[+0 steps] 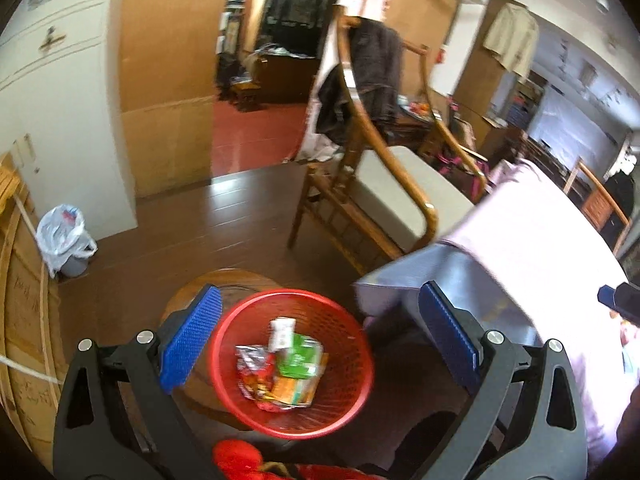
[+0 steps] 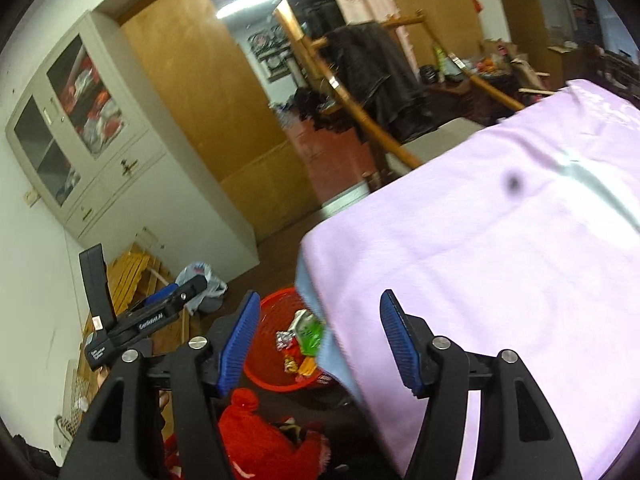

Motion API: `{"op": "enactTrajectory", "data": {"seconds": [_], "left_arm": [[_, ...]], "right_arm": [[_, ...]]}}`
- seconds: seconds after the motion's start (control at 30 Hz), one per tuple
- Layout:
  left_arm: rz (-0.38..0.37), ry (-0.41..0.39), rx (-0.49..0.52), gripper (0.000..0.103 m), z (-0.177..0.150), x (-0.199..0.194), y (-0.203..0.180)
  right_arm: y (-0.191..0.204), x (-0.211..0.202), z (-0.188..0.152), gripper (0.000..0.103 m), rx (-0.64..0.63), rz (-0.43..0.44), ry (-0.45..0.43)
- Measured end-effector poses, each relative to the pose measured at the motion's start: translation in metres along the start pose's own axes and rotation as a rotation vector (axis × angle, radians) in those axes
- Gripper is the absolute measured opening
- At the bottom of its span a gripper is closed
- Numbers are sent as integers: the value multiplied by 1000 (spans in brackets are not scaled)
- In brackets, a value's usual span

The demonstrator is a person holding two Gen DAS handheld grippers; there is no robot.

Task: Collect trash
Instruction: 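Move both grippers back over the table toward the remaining trash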

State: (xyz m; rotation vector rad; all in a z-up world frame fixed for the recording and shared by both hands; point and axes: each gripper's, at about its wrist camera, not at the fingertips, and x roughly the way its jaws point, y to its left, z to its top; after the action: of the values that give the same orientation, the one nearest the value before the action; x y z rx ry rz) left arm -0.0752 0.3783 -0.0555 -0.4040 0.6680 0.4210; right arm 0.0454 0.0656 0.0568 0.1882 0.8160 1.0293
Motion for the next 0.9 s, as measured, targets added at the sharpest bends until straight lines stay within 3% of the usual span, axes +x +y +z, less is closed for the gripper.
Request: {"op": "enactTrajectory", "data": {"seconds": [0.3, 0.47, 0.7, 0.9], "left_arm": [[-143, 34, 186, 95, -13, -12, -116], [-220, 70, 327, 96, -28, -8, -197], [-344, 121, 518, 96, -50, 5, -319], [-411, 162, 635, 96, -65, 25, -417]], "right_arm": [[-65, -86, -21, 70, 62, -95, -151], [-118, -144, -40, 79, 107, -221, -229], [-221, -227, -69, 82, 242, -450, -307], [-292, -262, -88, 83, 349, -571, -337]]}}
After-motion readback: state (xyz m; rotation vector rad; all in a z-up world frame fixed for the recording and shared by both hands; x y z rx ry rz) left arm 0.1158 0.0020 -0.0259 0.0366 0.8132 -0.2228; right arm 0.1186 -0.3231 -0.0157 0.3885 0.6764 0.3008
